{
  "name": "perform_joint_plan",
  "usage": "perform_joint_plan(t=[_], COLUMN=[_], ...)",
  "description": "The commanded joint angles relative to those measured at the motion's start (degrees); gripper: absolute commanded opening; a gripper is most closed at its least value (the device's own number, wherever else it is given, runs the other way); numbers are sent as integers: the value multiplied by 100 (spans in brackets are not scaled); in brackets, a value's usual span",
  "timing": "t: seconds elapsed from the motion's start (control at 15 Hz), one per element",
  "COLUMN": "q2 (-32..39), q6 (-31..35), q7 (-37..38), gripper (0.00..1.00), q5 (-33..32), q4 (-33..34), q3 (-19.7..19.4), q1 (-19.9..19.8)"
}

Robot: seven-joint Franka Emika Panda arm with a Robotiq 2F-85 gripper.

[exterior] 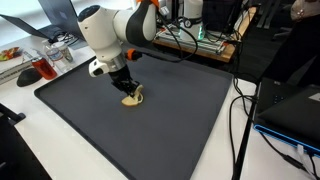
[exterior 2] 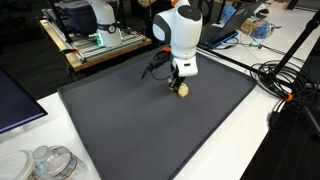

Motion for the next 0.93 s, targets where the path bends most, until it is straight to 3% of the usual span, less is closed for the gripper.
perform_joint_plan(t=[0.0,0.4,0.47,0.6,0.87], q2=[-48,-83,-105,-176,-342], q6=[-207,-227,-260,-258,-250], q7=[219,180,218,207,222], gripper=[2,2,33,40,68], q5=[-217,-238,-289,-292,-270], q4=[57,35,27,-18,-82], q3=[-115,-85,-125,-115,-101], q1=[130,111,145,132,125])
